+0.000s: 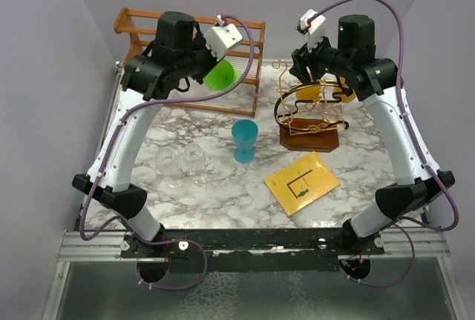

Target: Place the wine glass upside down on the wine glass rack

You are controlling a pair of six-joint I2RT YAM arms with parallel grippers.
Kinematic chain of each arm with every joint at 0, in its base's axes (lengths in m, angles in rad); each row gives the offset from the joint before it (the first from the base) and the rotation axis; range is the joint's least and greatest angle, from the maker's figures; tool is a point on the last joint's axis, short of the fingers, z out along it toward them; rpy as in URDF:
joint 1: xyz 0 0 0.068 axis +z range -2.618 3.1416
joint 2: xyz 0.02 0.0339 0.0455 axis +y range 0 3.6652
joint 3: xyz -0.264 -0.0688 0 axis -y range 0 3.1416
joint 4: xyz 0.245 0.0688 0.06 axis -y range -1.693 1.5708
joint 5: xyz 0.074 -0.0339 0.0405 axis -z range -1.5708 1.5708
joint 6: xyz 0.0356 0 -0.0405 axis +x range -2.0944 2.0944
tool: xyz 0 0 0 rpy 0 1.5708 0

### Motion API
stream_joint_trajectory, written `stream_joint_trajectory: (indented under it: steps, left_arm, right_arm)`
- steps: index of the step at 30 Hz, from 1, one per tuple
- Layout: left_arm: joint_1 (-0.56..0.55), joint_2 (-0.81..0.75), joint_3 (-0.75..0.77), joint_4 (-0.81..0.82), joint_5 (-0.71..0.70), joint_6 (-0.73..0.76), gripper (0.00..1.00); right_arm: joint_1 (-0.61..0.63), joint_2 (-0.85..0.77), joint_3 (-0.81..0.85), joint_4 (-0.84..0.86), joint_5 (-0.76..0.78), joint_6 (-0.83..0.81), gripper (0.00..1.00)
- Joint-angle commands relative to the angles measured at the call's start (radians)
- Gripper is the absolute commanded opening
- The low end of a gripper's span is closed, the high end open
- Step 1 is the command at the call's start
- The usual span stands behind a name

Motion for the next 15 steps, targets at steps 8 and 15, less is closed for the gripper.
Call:
stream_joint_trajectory:
  steps: [8,15]
  left_arm:
    - [0.003,-0.009,0.229,0.259,0.285,-0.320,0.00]
    - [0.001,0.025,0.293,0.323,0.300,-0.420,0.00]
  right_arm:
    - [-0.005,-0.018,0.040,0.290,-0.207,0.322,0.58]
    - [-0.005,-0.007,0.053,0.325,-0.171,0.479,0.55]
